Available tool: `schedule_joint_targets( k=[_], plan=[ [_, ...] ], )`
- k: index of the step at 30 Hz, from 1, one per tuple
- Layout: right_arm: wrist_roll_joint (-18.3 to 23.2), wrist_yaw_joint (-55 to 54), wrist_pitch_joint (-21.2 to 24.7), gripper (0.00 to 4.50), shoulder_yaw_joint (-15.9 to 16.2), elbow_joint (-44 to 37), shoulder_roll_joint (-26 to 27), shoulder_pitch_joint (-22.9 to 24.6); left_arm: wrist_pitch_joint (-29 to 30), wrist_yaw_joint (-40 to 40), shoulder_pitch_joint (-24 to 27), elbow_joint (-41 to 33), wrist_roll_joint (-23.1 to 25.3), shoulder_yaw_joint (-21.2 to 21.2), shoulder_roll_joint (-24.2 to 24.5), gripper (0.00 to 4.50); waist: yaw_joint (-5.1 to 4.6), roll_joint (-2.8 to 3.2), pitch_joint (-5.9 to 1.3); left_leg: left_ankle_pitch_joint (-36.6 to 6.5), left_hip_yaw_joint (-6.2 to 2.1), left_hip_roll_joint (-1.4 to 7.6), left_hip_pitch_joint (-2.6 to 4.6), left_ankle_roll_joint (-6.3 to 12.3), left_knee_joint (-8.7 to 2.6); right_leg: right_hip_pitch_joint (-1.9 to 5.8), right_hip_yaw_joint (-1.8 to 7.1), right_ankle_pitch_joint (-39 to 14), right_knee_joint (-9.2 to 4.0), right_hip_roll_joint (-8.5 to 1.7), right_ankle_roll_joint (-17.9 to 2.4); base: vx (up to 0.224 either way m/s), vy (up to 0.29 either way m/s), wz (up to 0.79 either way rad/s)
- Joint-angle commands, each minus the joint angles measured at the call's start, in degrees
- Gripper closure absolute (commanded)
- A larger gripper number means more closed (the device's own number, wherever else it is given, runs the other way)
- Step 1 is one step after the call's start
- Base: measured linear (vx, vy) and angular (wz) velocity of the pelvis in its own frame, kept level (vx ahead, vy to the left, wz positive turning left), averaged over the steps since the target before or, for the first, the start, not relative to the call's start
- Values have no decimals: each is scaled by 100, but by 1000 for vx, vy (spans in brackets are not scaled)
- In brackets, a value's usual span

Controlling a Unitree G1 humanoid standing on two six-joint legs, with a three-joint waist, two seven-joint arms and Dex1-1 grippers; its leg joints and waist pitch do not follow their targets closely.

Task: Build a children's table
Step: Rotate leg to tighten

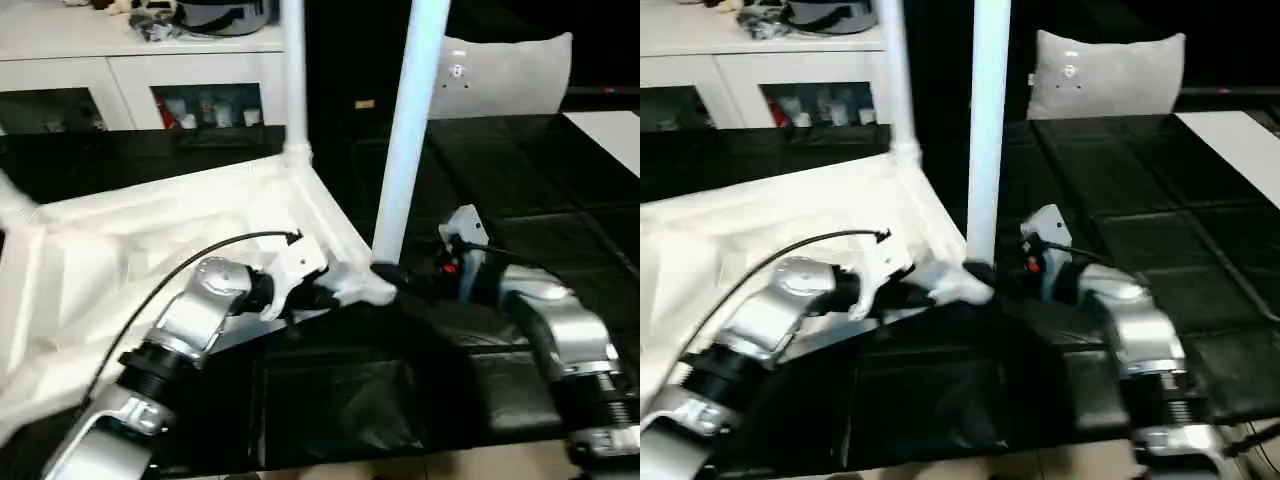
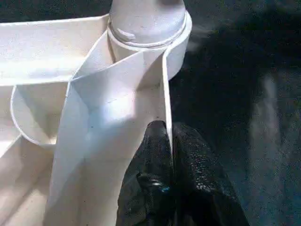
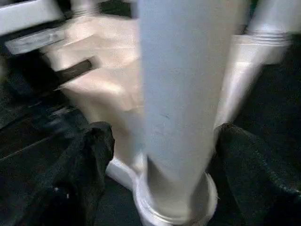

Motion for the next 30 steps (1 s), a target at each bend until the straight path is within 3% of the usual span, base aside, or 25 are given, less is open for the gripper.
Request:
schedule_joint_targets(
  k=[1, 4, 6, 13, 25, 30],
  plan=[
    [141, 491, -100, 81, 150, -127, -143, 97, -347, -514, -125, -146, -130, -159, 89, 450, 4, -48, -433, -628, 66, 36, -10, 586, -353, 418, 320, -1855, -377, -304, -619, 0, 0, 0],
    [205, 1202, -206, 81, 361, -74, -350, 129, -812, -1257, -96, -143, -147, -395, 442, 450, 62, -48, -427, -656, 65, 55, -17, 591, -360, 413, 315, -1796, -357, -300, -703, 0, 0, 0],
    [216, 1310, -183, 107, 393, -54, -370, 129, -884, -1337, -104, -108, -121, -428, 487, 450, 79, -45, -422, -700, 70, 57, -9, 555, -361, 407, 320, -1891, -365, -310, -697, 0, 0, 0],
    [264, 1954, -163, 170, 742, -74, -568, 179, -1459, -1828, -195, 125, -86, -612, 666, 450, 141, -76, -409, -814, 70, 47, -5, 456, -371, 411, 311, -2277, -409, -315, -519, 0, 0, 0],
    [364, 2286, 0, 253, 867, -94, -614, 191, -1718, -1951, -258, 329, -87, -620, 668, 450, 156, -73, -420, -729, 73, 47, -4, 431, -363, 401, 302, -2279, -407, -310, -493, 0, 0, 0],
    [430, 2262, 101, 257, 849, -188, -555, 281, -1598, -1870, -240, 370, -135, -522, 623, 450, 159, -65, -418, -743, 74, 45, -9, 420, -365, 407, 303, -2285, -408, -311, -490, 0, 0, 0]
  ],
)
